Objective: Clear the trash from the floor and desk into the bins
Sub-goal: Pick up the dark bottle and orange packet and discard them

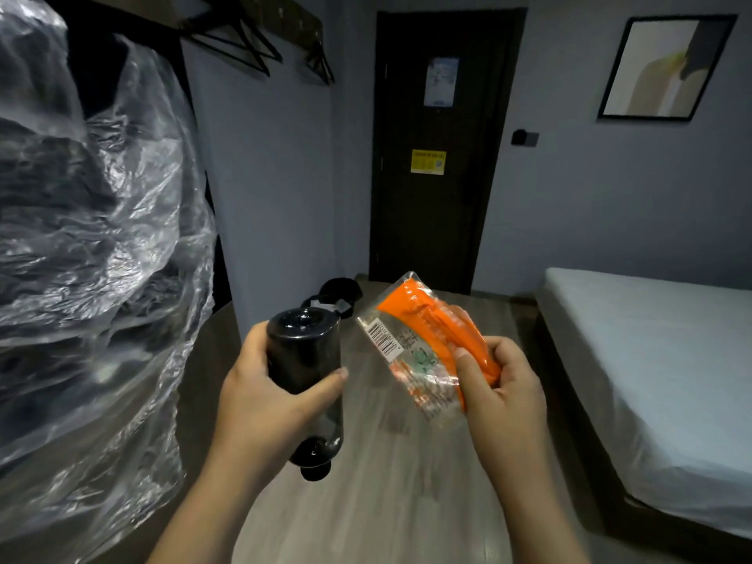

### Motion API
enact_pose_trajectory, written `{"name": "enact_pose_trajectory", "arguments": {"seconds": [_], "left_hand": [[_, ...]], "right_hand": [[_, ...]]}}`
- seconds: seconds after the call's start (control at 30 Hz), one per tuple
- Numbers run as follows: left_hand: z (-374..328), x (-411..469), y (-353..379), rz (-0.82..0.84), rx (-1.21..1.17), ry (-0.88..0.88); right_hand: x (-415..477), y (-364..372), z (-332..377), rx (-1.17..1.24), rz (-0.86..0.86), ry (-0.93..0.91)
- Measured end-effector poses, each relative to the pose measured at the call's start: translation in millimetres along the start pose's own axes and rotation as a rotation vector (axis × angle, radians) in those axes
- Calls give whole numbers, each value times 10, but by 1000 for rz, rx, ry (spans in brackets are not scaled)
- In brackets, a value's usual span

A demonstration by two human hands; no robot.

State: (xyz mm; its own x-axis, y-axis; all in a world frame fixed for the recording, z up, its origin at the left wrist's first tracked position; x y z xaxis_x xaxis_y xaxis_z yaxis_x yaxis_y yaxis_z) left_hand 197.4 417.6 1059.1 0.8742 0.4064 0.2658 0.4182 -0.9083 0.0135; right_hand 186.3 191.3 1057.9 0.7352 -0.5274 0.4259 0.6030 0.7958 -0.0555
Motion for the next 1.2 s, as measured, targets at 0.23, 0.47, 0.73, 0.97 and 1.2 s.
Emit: {"name": "enact_pose_trajectory", "arguments": {"seconds": [0.23, 0.47, 0.73, 0.97, 1.2], "left_hand": [[397, 666, 547, -38, 177, 18], [890, 1537, 967, -8, 223, -27], [1226, 3016, 1314, 10, 195, -38], [1537, 4051, 1579, 47, 257, -32], [1868, 4877, 1973, 50, 276, -55]], "right_hand": [[882, 360, -594, -45, 33, 56], [1597, 973, -1167, -80, 46, 98], [2558, 2098, -1526, -202, 108, 76], [3174, 2892, -1880, -261, 105, 104], [3884, 3545, -2307, -249, 151, 110]]}}
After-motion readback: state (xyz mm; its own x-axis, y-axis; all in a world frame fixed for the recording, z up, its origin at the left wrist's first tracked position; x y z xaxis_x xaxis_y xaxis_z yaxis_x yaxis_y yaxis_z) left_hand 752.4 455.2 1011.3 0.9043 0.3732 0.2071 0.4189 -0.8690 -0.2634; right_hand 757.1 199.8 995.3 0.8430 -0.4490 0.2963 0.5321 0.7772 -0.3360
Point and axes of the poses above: each hand's wrist, its own x-axis towards the middle knuckle, its own y-axis out of the palm, z = x × y, the point moved 4 cm from there along x, towards the middle knuckle, and after that the axes turned 9 degrees about -z, right-handed, at the moved point
